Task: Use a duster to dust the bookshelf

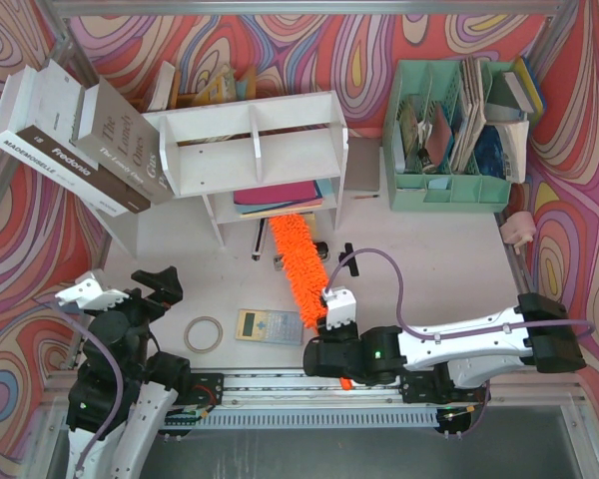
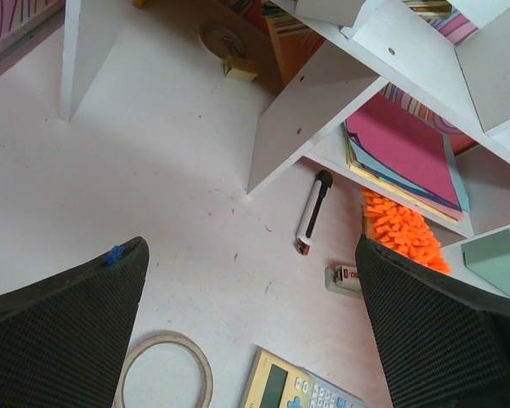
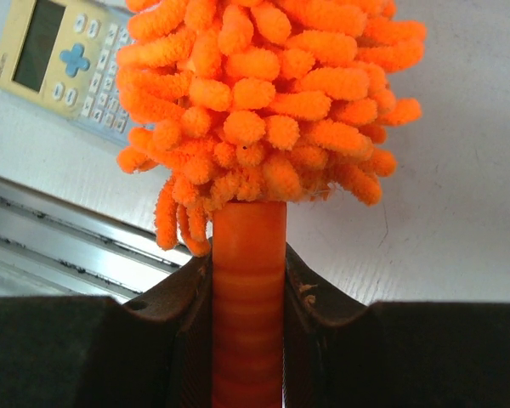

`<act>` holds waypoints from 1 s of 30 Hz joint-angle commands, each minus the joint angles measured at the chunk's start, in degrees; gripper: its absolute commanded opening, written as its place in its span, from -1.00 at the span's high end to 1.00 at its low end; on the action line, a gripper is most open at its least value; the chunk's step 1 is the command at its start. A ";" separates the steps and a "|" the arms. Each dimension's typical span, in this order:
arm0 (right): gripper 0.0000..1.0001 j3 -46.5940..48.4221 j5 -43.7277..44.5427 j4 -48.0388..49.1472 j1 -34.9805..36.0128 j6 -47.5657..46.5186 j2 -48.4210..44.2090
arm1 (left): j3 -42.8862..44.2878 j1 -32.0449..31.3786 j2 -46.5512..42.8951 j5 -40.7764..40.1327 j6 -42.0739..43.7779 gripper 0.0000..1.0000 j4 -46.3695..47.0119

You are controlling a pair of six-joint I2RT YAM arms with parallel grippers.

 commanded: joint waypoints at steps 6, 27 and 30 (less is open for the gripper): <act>1.00 -0.39 8.17 -6.47 0.30 11.28 -3.97 | 0.56 0.24 -1.22 -0.95 -0.52 -0.97 -0.30; 1.00 0.76 9.74 -5.01 0.34 9.27 -2.09 | 0.50 0.24 -1.22 -0.73 -0.61 -0.97 -0.22; 1.00 0.48 9.87 -2.62 0.30 7.14 -2.42 | 0.49 0.24 -1.15 -0.63 -0.60 -0.96 -0.13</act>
